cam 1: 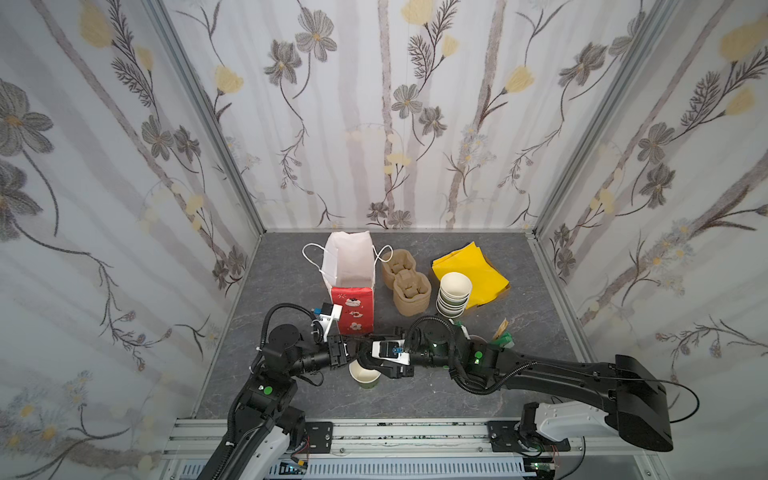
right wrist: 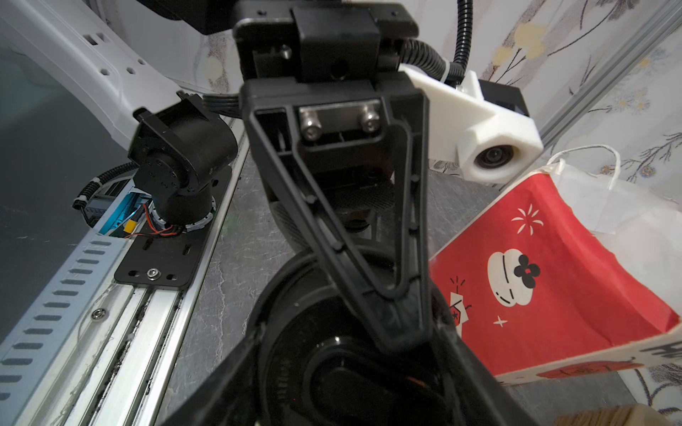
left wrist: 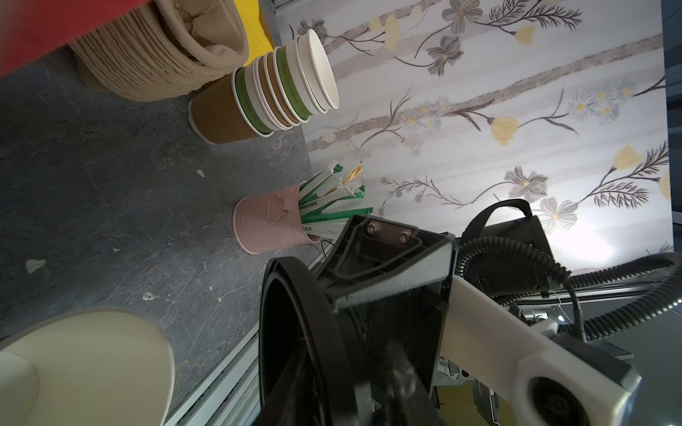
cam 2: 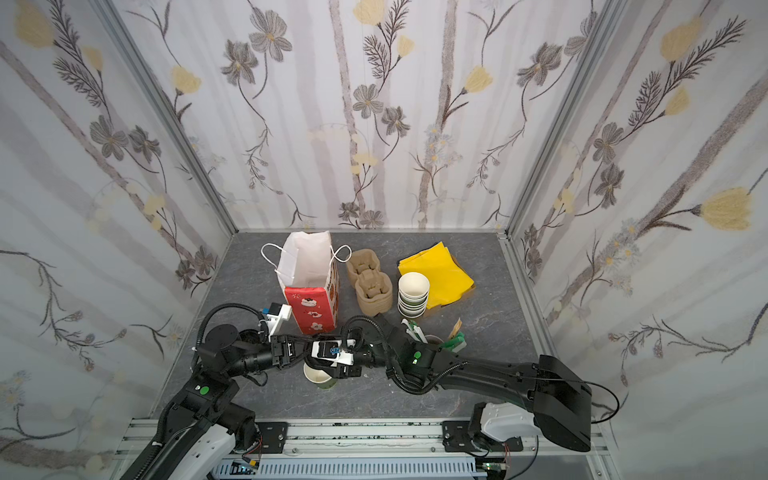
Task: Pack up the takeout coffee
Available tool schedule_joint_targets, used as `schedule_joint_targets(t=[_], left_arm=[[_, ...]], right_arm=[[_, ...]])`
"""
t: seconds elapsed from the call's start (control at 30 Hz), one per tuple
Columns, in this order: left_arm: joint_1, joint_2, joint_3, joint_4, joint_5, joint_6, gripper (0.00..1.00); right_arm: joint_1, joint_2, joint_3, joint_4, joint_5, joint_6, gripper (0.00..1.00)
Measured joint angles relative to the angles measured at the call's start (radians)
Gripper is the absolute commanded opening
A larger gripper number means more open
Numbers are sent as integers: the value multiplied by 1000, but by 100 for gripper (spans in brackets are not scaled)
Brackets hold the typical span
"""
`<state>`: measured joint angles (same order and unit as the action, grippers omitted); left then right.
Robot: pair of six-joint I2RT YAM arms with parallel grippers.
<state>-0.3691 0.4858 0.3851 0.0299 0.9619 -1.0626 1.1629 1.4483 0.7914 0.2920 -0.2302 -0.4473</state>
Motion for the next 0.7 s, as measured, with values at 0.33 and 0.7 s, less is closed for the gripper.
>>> schedule_joint_targets(t=[0.33,0.7], left_arm=[[0,-92,0,0,-124,16,81],[9,-137,54,-261,-587,122,84]], right_arm=[[0,-23,33,-98,58,37,66],[44,37,230,-433,172,259,65]])
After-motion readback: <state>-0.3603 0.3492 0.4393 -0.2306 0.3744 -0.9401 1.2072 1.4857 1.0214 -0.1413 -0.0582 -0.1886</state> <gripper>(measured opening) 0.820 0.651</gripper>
